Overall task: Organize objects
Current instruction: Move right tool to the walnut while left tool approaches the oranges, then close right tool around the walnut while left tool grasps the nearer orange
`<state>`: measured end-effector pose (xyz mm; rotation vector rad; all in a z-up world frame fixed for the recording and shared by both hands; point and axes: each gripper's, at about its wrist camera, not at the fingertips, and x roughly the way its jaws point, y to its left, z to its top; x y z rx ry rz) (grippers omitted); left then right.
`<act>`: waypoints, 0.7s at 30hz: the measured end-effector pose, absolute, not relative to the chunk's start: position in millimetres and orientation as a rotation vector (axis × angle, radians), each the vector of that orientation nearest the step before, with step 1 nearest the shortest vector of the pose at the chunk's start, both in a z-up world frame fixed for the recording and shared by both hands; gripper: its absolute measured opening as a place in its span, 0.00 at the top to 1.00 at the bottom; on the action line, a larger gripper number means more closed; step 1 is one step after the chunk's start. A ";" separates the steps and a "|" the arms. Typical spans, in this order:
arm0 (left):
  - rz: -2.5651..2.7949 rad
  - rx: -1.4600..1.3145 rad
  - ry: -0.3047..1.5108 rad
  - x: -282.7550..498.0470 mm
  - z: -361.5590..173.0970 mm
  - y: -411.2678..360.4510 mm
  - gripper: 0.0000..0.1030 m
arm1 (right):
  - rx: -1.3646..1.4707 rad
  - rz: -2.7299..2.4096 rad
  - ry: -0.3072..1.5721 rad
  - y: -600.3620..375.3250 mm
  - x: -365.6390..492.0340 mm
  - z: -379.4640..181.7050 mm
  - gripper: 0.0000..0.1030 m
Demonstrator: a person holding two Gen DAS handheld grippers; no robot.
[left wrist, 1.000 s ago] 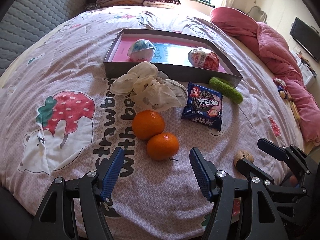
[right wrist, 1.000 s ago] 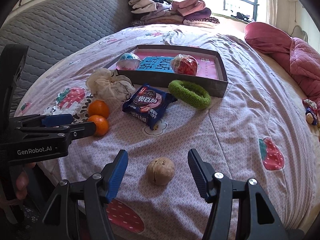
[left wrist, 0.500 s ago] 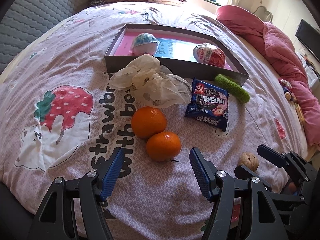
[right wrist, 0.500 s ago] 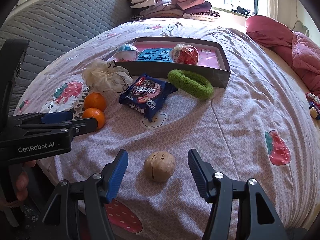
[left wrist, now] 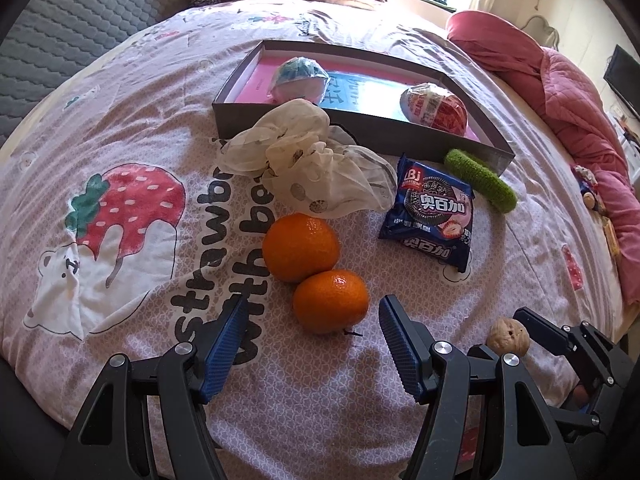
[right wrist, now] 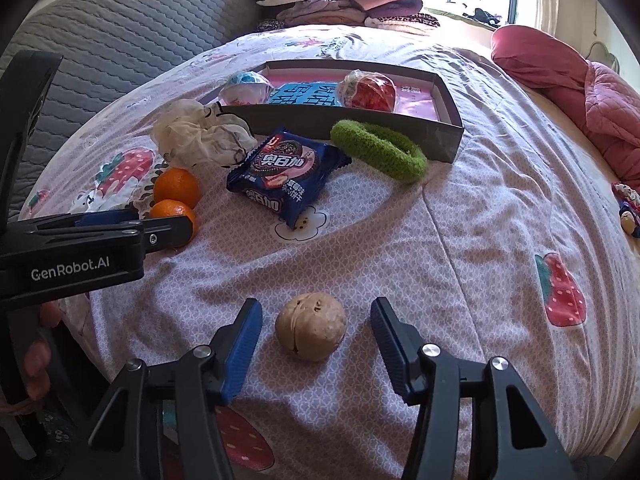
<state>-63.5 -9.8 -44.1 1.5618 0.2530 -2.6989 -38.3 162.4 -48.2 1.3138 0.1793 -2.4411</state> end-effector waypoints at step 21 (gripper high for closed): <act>-2.747 1.607 0.298 -61.2 -46.4 -11.4 0.62 | 1.293 -2.422 0.192 160.4 -36.9 -49.9 0.67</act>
